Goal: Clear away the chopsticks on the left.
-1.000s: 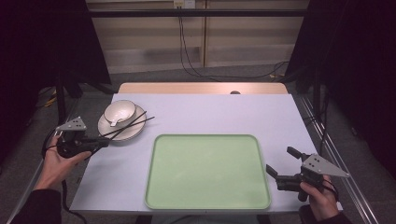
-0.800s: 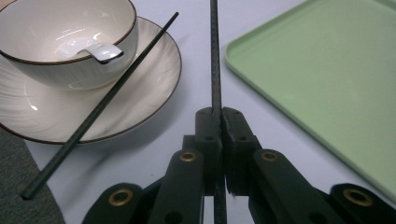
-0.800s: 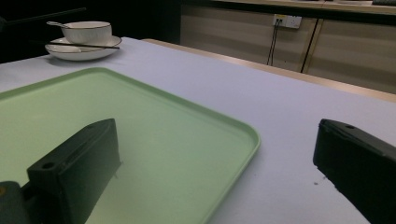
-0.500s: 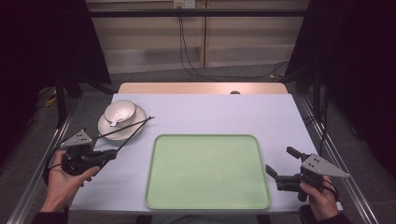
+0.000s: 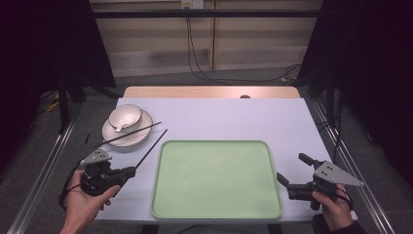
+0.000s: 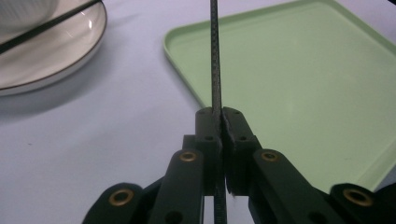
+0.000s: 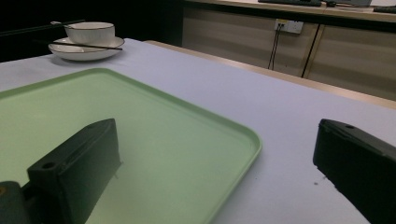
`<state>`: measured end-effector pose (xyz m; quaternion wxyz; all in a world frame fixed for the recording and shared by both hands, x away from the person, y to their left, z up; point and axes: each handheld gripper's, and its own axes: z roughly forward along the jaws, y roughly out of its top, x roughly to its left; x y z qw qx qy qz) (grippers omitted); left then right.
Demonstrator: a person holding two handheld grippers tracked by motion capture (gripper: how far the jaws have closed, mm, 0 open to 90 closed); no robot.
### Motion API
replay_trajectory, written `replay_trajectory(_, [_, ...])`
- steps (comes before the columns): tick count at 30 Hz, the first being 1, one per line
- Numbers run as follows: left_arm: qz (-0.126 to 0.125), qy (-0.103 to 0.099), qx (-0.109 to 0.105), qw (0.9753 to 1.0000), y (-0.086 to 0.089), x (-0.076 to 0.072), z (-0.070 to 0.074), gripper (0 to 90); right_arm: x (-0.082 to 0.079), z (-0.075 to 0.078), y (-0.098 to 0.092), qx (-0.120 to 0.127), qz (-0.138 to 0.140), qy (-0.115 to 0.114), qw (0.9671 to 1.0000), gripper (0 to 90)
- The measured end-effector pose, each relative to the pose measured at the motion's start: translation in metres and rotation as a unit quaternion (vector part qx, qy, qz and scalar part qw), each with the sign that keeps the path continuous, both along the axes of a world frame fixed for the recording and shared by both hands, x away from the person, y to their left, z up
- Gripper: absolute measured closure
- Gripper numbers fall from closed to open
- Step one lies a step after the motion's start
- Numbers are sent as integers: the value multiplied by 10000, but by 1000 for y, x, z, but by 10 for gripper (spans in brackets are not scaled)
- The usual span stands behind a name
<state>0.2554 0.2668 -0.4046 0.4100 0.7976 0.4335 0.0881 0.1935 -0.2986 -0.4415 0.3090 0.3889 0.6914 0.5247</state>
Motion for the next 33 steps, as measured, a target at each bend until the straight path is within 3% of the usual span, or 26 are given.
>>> replay_trajectory(4, [72,55,21,10000,-12,-9,0,860,0,0,0,5,29,-20,10000,1])
replay_trajectory(7, [285,56,-30,9996,-24,-13,0,859,0,0,1,11,23,-4,10000,1])
replay_trajectory(9, [522,45,-80,9986,-30,-12,0,860,0,0,1,12,39,-24,10000,1])
replay_trajectory(17, [673,288,-138,9972,-45,-7,-11,860,0,0,1,-30,36,-29,10000,1])
replay_trajectory(25, [959,607,122,9935,-65,-3,-25,860,0,0,2,-41,42,-47,10000,1])
replay_trajectory(29, [1089,745,154,9911,-74,-1,-31,860,0,0,1,-50,56,-49,10000,1])
replay_trajectory(33, [998,814,233,9914,-84,-2,-37,860,0,0,1,-51,63,-52,10000,1])
